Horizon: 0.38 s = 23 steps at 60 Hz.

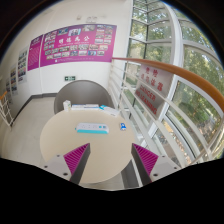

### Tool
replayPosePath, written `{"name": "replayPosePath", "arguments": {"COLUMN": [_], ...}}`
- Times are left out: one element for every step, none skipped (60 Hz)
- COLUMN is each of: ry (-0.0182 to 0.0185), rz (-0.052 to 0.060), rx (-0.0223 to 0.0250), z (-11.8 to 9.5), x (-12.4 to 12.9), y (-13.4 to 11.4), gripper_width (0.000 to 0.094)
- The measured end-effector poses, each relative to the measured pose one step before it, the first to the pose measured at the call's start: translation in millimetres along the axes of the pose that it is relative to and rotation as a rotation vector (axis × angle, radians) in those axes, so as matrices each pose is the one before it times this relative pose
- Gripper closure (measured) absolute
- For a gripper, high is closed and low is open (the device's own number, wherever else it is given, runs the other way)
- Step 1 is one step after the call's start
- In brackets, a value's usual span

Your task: Unplug charger

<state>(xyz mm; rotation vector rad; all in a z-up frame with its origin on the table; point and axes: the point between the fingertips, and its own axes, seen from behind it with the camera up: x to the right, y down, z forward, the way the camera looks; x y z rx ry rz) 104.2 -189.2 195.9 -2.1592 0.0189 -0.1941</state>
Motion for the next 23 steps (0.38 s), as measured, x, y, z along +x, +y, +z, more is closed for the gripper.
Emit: {"name": "replayPosePath", "arguments": {"ry": [0.00062, 0.00145, 0.00171, 0.00127, 0.00106, 0.00033, -0.00068, -0.00094, -0.00071, -0.00041, -0.00016, 0.00051, 0.00065, 0.00035, -0.00097, -0.00215, -0.00194, -0.00206, -0.0023, -0.00222, -0.00182, -0.00194, -0.00033], "rz": [0.0033, 0.0035, 0.0021, 0.0028, 0.0006, 0.0, -0.0009, -0.0016, -0.0021, -0.0025, -0.0024, -0.0024, -0.0016, -0.0016, -0.0008, 0.0007, 0.0011, 0.0004, 0.0002, 0.0001, 0.0006, 0.0022, 0.0019], "rx": [0.0009, 0.00076, 0.00122, -0.00036, 0.00093, 0.00147, 0.00129, 0.00136, 0.00221, 0.00286, 0.0036, 0.0043, 0.00402, 0.0017, 0.00045, -0.00066, -0.00076, -0.00058, 0.00001, 0.00024, 0.00013, -0.00034, -0.00034], "z": [-4.62, -3.48, -4.18, -5.51, -3.77, -3.25, -3.04, -2.58, -2.59, -2.73, -2.56, -2.43, -0.19, -3.44, -1.34, -1.33, -1.28, -1.24, -0.9, -0.87, -0.72, -0.61, -0.97], "x": [-0.82, -0.86, -0.02, -1.4, -0.06, -0.58, -0.73, -0.73, -0.61, -0.58, -0.59, -0.57, -0.77, -1.38, -0.39, -0.84, -0.88, -0.86, -0.74, -0.72, -0.73, -2.37, -0.07], "y": [1.73, 1.36, 1.36, 0.91, 0.7, 0.94, 0.58, 0.26, -0.01, -0.11, -0.45, -0.5, -1.13, -0.56, -0.34, 0.08, 0.26, 0.12, 0.02, 0.02, -0.11, 1.33, -0.48], "gripper_width": [0.0087, 0.0085, 0.0084, 0.0084, 0.0086, 0.0085, 0.0086, 0.0086, 0.0084, 0.0086, 0.0085, 0.0083, 0.0083, 0.0085, 0.0084, 0.0084, 0.0087, 0.0085, 0.0085, 0.0085, 0.0086, 0.0086, 0.0088]}}
